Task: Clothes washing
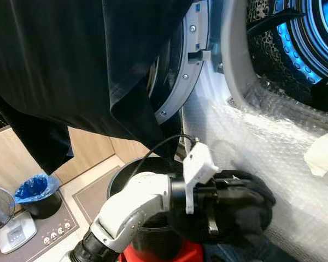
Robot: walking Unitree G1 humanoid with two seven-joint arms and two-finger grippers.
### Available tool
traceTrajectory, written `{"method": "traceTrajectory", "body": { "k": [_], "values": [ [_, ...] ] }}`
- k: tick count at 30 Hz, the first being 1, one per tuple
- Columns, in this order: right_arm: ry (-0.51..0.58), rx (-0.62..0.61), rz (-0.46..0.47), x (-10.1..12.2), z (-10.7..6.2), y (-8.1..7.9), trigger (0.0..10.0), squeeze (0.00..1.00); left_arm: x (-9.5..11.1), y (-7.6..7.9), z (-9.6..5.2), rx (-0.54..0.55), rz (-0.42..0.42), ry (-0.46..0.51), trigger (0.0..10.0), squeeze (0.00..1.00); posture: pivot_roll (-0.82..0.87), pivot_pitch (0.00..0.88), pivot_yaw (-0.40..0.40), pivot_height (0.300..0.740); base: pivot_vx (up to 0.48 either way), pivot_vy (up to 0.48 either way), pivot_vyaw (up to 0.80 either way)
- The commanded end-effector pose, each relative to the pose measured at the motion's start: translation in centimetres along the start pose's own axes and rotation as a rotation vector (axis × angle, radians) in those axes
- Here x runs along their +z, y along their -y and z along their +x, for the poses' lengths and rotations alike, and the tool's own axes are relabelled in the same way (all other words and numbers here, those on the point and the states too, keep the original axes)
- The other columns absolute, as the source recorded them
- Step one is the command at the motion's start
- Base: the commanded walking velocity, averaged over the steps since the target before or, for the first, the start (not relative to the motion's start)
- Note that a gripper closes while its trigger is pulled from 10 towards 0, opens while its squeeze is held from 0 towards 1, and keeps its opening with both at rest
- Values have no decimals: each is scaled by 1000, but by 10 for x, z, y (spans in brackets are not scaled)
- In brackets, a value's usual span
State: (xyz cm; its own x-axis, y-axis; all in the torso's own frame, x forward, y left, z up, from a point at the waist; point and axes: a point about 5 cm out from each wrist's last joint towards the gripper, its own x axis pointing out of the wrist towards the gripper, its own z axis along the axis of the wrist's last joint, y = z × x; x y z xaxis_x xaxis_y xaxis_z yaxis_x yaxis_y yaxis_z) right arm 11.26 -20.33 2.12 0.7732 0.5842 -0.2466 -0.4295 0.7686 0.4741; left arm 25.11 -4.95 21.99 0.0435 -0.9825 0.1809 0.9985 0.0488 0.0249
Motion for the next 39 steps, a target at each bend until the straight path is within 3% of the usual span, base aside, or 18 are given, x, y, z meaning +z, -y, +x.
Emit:
{"method": "traceTrajectory", "body": {
  "k": [1, 7, 14, 26, 31, 39],
  "values": [
    [75, -35, 9, 6, -2, -1, 10000, 0, 11, -6, -4, 26, 33, 34, 10000, 0, -173, 0, 86, 740, 0, 0, 0],
    [215, -110, 25, 11, 0, -4, 10000, 0, 8, -11, -5, 62, 17, 35, 10000, 0, -192, 0, 100, 740, 0, 0, 0],
    [343, -180, -55, 32, 17, 1, 10000, 0, 6, -4, 6, 38, -9, 48, 10000, 0, -201, 0, 109, 740, 0, 0, 0],
    [530, -182, -36, 56, 36, -8, 10000, 0, 7, -7, 16, 41, -23, 64, 10000, 0, -202, 0, 119, 740, 0, 0, 0],
    [534, -145, -46, 60, 42, -14, 10000, 0, 6, -8, 17, 41, -23, 64, 10000, 0, -204, 0, 123, 740, 0, 0, 0],
    [490, -124, -35, 69, 71, -17, 10000, 0, 12, -7, 27, 39, -15, 87, 10000, 0, -185, 0, 111, 740, 0, 0, 0]
  ]
}}
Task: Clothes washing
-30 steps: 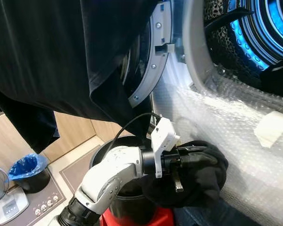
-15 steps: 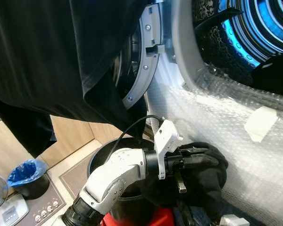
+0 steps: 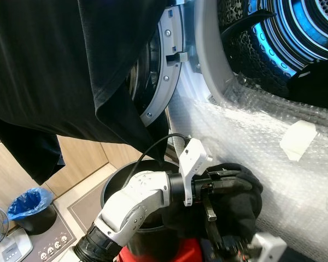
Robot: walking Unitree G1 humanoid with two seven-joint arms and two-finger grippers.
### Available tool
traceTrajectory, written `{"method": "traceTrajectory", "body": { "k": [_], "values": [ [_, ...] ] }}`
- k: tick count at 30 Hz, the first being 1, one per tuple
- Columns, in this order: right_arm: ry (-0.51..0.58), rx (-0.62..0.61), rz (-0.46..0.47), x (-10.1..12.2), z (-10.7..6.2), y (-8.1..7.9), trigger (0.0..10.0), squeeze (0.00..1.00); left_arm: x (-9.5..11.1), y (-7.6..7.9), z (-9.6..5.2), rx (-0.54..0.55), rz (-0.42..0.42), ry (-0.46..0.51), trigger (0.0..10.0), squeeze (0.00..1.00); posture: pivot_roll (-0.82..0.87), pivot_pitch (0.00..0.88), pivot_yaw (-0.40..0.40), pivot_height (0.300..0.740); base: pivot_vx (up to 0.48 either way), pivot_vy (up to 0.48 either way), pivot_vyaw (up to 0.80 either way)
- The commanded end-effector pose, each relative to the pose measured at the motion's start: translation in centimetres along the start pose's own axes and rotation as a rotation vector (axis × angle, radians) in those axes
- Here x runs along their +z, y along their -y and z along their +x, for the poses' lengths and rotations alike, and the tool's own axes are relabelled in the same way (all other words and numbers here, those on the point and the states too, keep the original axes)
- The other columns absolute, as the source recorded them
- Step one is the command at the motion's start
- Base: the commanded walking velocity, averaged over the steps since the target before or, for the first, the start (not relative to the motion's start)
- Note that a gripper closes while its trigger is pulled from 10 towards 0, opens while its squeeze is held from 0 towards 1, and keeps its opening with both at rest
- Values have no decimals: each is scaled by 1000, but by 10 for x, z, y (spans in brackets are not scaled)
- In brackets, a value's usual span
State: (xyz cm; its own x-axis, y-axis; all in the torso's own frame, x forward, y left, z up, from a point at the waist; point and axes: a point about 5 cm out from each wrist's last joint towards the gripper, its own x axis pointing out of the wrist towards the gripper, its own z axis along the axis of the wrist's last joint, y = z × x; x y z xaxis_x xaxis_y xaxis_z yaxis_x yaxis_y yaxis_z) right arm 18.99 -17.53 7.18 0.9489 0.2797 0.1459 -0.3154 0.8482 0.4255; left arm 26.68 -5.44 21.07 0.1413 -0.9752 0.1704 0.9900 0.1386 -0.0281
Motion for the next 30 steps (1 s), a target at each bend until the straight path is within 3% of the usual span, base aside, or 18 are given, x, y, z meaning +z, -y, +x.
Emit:
{"method": "traceTrajectory", "body": {
  "k": [1, 2, 3, 5, 28, 30],
  "values": [
    [-26, 17, 14, -6, 6, -6, 10000, 0, 22, 11, 23, -60, 17, 99, 10000, 0, -183, 0, 110, 740, 0, 0, 0],
    [-25, 17, 14, -6, 6, -6, 10000, 0, 23, 11, 24, -59, 18, 99, 10000, 0, -178, 0, 106, 740, 0, 0, 0],
    [-32, 19, 25, -7, 7, -6, 5137, 0, 24, 11, 25, -57, 21, 104, 10000, 0, -174, 0, 104, 740, 0, 0, 0],
    [-47, 19, 47, -10, 12, -6, 0, 0, 28, 11, 28, -51, 23, 123, 10000, 0, -166, 0, 99, 740, 0, 0, 0],
    [-46, 28, 76, -2, 14, 2, 0, 0, 30, 10, 28, -47, 13, 134, 10000, 0, -154, 0, 87, 740, 0, 0, 0],
    [-43, 28, 75, -1, 15, 2, 0, 0, 30, 10, 27, -47, 10, 133, 10000, 118, -154, 0, 87, 740, 0, 0, 0]
  ]
}}
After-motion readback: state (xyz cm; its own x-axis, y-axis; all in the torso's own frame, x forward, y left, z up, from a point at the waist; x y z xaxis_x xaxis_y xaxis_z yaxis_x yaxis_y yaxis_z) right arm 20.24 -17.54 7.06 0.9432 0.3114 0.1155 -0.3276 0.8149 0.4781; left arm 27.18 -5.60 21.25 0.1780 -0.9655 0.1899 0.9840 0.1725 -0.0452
